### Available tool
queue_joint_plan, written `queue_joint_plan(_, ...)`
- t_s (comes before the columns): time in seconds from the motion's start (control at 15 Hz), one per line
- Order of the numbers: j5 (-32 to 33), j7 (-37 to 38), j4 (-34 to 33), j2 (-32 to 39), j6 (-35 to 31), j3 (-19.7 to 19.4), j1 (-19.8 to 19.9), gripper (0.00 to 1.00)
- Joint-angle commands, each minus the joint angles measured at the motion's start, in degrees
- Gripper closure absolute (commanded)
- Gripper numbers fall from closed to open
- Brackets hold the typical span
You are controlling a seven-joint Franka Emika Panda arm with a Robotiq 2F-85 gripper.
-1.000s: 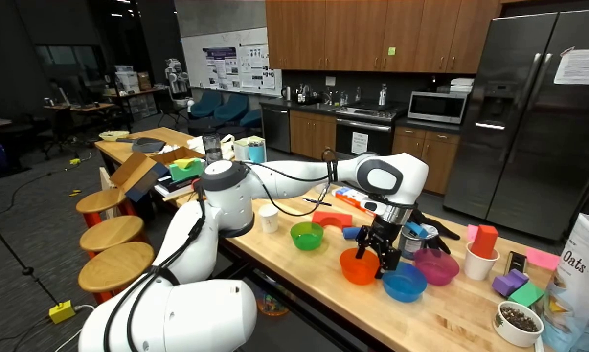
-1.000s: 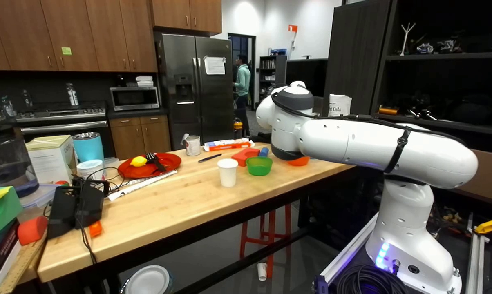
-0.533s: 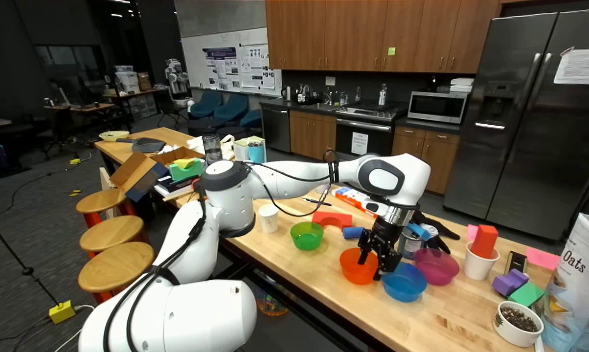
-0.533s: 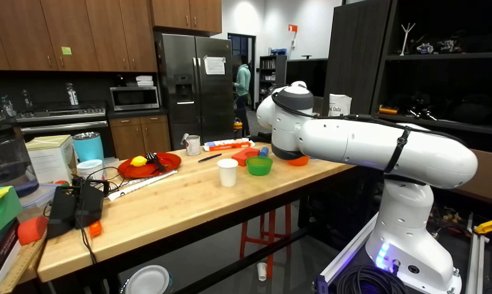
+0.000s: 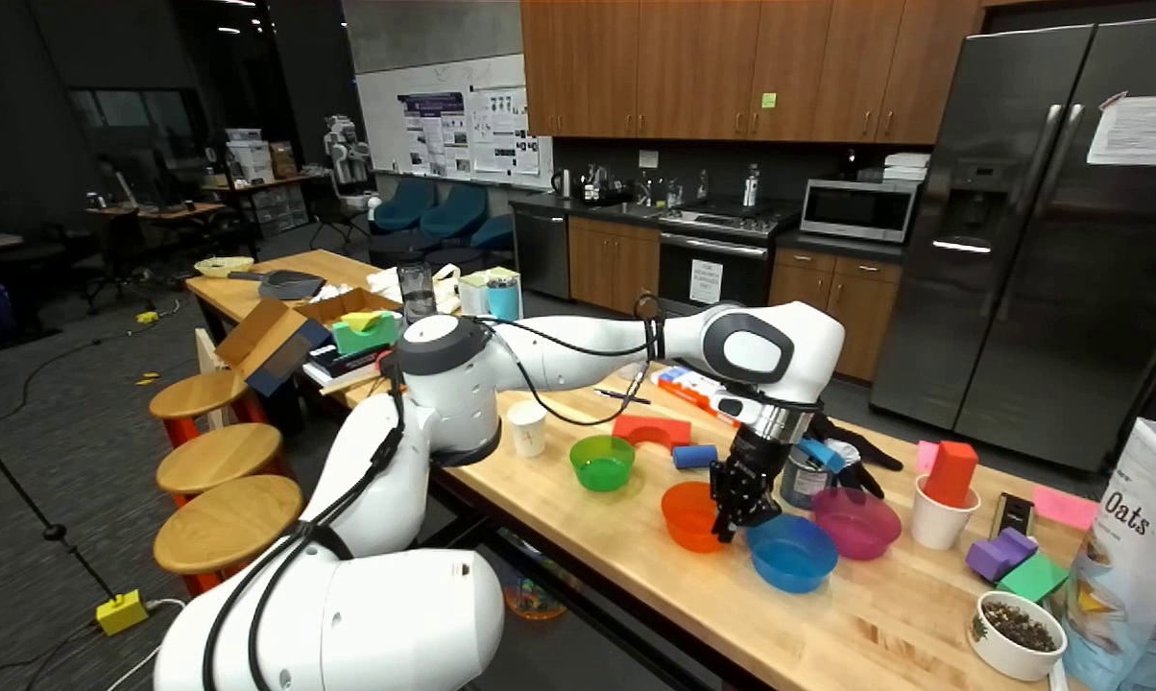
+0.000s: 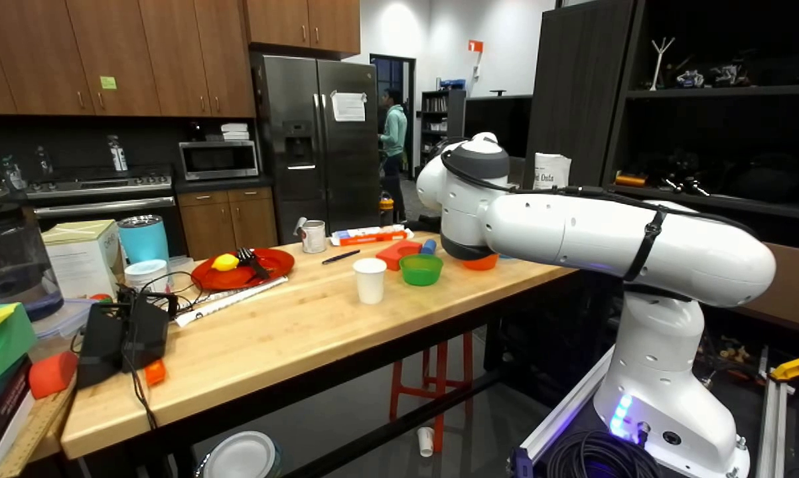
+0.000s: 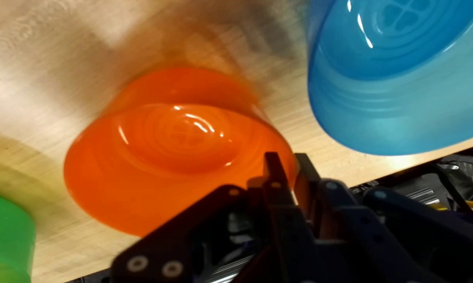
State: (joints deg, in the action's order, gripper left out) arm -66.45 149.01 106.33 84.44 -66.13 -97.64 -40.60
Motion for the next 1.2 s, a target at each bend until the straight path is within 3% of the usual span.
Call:
queue_joint_plan(0.0,0.6,0.0,-0.7,0.0,0.7,-0.5,0.6,1.00)
queue_joint_plan(0.2,1.3,0.0,-0.6,-0.1,0.1,-2.1,0.4,0.99)
queue_joint_plan(0.73,2.0,0.0,2.1,-0.1,-2.3,-11.5,-0.5,0.99)
queue_joint_plan(1.13,2.4,0.0,5.3,-0.1,-3.2,-12.6,-0.1,0.99)
